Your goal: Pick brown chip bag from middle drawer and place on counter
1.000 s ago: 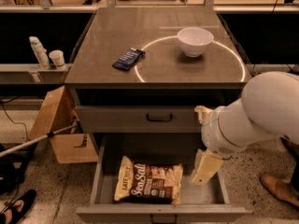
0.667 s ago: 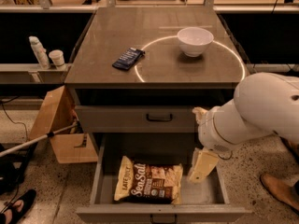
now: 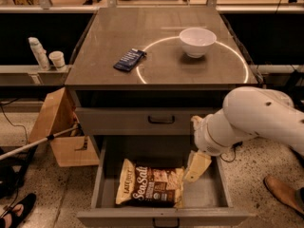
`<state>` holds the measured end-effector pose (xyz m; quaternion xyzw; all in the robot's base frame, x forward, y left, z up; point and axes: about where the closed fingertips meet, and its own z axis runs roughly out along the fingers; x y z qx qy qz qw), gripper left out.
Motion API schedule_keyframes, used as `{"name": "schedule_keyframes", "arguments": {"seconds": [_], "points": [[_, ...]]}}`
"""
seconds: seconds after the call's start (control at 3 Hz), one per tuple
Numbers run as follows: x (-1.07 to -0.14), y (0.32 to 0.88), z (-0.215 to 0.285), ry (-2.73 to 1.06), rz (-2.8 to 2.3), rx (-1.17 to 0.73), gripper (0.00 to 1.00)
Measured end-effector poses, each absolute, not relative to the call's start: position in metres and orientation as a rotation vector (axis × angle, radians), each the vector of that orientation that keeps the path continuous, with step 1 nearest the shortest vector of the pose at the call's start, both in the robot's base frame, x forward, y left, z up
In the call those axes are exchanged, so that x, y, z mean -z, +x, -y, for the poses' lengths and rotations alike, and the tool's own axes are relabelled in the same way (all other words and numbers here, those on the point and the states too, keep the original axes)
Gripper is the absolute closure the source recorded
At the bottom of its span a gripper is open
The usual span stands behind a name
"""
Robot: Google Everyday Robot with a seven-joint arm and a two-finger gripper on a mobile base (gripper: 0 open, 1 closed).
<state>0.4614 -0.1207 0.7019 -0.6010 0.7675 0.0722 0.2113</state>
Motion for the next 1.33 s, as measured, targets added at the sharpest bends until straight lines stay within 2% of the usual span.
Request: {"name": "schedule_keyframes", "arguments": {"seconds": [1.0, 1.33], "points": [[-0.602, 0.474, 0.101, -1.663, -2.192, -0.405, 0.00], [-0.602, 0.474, 0.101, -1.668, -2.185, -0.398, 0.00]]}}
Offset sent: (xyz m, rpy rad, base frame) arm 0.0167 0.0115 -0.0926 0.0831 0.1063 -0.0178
